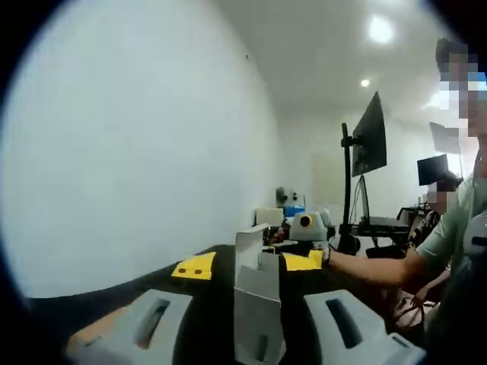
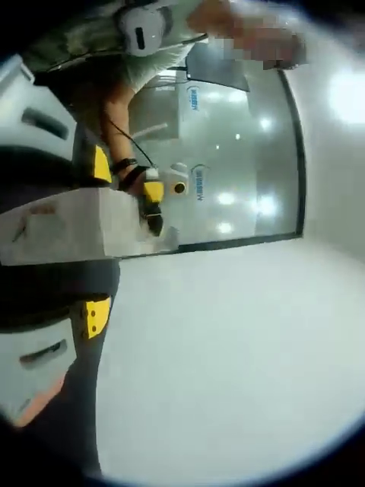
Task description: Assemble the cup parts correctly, then place the assembled cup into the box.
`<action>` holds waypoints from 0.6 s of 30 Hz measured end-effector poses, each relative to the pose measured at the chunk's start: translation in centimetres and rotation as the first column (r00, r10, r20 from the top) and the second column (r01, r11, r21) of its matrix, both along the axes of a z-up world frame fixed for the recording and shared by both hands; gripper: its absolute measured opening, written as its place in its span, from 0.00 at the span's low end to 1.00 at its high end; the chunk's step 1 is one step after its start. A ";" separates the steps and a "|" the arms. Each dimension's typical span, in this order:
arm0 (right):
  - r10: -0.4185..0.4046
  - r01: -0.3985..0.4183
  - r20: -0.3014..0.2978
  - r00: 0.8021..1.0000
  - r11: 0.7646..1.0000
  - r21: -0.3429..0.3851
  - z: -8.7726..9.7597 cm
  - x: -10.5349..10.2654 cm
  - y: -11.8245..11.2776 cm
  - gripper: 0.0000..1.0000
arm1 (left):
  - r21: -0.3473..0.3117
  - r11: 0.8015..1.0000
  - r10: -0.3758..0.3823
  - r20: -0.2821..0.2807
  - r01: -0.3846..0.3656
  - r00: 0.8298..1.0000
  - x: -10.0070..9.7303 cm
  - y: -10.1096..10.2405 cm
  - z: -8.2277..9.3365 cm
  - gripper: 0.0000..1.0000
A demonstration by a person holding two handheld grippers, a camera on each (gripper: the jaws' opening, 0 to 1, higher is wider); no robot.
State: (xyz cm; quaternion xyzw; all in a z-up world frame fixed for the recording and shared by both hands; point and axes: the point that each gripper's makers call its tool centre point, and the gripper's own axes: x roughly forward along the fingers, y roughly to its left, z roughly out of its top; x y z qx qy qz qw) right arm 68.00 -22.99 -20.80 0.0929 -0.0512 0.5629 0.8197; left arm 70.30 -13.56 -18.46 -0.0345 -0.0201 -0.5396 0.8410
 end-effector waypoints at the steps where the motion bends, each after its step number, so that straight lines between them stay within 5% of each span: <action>1: -0.020 0.020 0.004 1.000 1.000 -0.013 0.2 0.4 0.0 0.45 | 0.002 1.000 -0.009 -0.009 0.009 1.000 0.1 -0.2 -0.2 0.29; 14: -0.069 0.077 0.053 0.996 0.980 -0.186 0.2 2.4 2.8 0.43 | 0.041 0.999 -0.030 -0.004 0.031 1.000 0.9 -2.1 -1.2 0.27; 18: -0.075 0.090 0.075 0.994 0.970 -0.226 0.0 2.4 2.9 0.42 | 0.109 0.993 -0.041 -0.012 0.042 0.999 1.1 -2.6 -2.7 0.26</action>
